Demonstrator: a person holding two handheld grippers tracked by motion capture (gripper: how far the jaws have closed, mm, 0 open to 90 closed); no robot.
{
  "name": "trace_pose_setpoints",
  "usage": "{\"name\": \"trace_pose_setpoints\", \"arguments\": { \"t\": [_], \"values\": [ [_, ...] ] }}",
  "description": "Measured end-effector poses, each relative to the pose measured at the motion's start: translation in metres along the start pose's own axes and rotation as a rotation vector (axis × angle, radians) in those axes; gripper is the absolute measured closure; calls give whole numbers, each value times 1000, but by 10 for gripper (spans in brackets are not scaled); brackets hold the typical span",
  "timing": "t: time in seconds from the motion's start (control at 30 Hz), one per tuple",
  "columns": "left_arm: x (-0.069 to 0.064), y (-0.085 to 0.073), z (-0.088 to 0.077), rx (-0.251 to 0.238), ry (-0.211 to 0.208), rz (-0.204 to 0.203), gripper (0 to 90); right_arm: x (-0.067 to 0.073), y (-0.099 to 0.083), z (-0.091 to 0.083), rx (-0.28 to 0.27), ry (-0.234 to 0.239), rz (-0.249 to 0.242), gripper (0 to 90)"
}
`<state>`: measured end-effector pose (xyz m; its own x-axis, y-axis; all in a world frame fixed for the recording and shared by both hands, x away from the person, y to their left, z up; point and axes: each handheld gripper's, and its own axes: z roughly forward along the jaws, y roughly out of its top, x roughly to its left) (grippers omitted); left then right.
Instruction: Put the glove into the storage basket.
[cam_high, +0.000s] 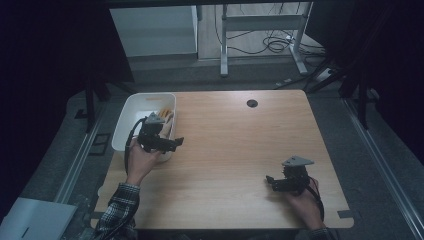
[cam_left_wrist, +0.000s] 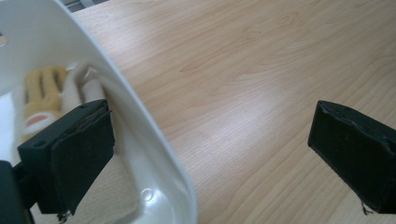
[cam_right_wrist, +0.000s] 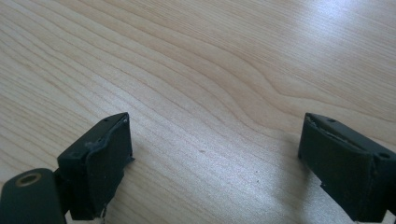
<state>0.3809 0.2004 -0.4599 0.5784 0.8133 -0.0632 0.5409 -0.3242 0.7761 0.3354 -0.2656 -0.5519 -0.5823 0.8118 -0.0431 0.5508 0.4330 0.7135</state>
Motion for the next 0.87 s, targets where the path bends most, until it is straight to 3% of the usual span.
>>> {"name": "trace_pose_setpoints", "arguments": {
  "t": [0.43,0.7,0.87],
  "values": [
    [-31,-3,6,-19,-61,50,9,0,0,0,-4,0,-6,101],
    [-49,-19,16,-14,-101,75,8,0,0,0,-3,-1,-3,99],
    [-54,-28,24,3,-103,84,7,0,0,0,-2,-1,-4,99]
  ]
}}
